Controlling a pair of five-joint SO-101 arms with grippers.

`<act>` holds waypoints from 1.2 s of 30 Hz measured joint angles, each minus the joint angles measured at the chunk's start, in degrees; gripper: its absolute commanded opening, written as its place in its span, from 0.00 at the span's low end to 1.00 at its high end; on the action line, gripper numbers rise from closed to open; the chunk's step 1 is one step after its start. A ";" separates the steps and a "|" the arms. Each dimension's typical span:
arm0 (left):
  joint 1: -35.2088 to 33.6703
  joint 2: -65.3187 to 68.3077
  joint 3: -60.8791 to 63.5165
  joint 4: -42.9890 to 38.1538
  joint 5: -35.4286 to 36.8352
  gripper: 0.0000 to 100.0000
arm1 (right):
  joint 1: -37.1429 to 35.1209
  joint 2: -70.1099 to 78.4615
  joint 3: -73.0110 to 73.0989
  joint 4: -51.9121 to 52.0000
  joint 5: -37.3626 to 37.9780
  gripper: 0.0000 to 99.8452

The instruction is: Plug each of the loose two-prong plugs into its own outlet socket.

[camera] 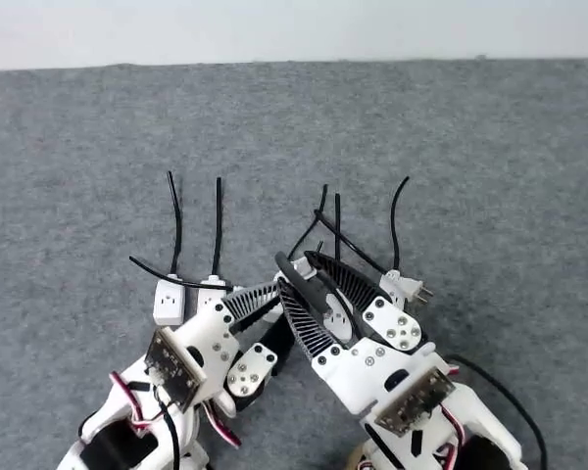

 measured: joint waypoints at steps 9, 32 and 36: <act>-5.98 0.00 1.93 -6.15 -2.46 0.01 | -1.32 -0.35 -0.09 -0.09 0.00 0.01; -9.23 0.00 1.85 -8.26 -2.99 0.01 | -1.41 -0.26 1.05 0.00 0.00 0.01; -9.23 0.00 1.85 -8.26 -2.99 0.01 | -1.41 -0.26 1.05 0.00 0.09 0.01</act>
